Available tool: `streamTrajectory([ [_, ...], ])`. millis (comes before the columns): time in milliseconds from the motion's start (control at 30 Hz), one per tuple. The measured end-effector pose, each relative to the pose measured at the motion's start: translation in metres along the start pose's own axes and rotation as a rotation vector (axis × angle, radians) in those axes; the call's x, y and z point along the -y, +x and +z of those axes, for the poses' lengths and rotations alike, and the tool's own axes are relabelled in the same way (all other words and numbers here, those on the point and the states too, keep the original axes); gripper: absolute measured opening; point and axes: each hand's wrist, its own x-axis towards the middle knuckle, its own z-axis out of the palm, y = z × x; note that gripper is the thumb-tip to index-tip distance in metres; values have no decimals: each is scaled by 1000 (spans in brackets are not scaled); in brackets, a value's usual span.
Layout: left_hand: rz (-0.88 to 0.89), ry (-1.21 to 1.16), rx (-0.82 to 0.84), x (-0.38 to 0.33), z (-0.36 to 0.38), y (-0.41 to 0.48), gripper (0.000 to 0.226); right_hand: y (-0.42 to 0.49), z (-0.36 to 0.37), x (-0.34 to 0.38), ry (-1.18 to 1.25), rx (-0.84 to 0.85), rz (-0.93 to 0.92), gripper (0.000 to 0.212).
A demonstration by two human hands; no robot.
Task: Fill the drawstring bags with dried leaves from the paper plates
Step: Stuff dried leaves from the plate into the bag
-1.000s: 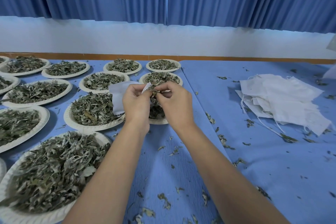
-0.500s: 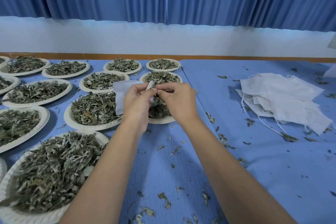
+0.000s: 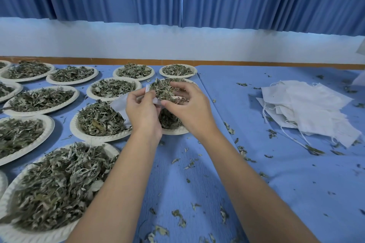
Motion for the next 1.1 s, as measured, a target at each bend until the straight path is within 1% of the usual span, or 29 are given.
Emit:
streamTrajectory([
  [67,15,-10,6,-1,0,0,24,-2,2,-2,-56,-34,-17,42],
  [100,24,-13,16,-2,1,0,24,-2,3,-3,-51,-57,-14,38],
  [200,60,14,52,0,4,-6,24,-3,6,0,75,-147,-3,19],
  [333,152,140,71,5,6,-12,26,-3,9,3,86,-223,-10,9],
  [467,195,206,120,9,4,-13,28,-1,7,2,48,-223,4,9],
  [567,141,198,166,7,2,-11,25,0,5,1,-18,-176,11,12],
  [633,110,219,190,5,0,-8,24,0,5,1,21,-143,48,17],
  [733,159,338,220,5,-2,-6,31,0,5,2,172,-121,114,26],
  [800,202,394,252,4,-5,-6,35,0,3,2,215,-149,116,27],
  [900,236,412,269,4,-7,-6,33,0,-2,2,119,-161,58,26],
  [933,241,409,260,4,-7,-6,32,0,-2,2,132,-160,47,25],
  [1033,246,396,244,3,-8,-6,31,-1,-2,2,238,-229,58,16],
  [1100,250,390,236,2,-9,-6,30,-1,-2,-1,201,-274,66,12],
])
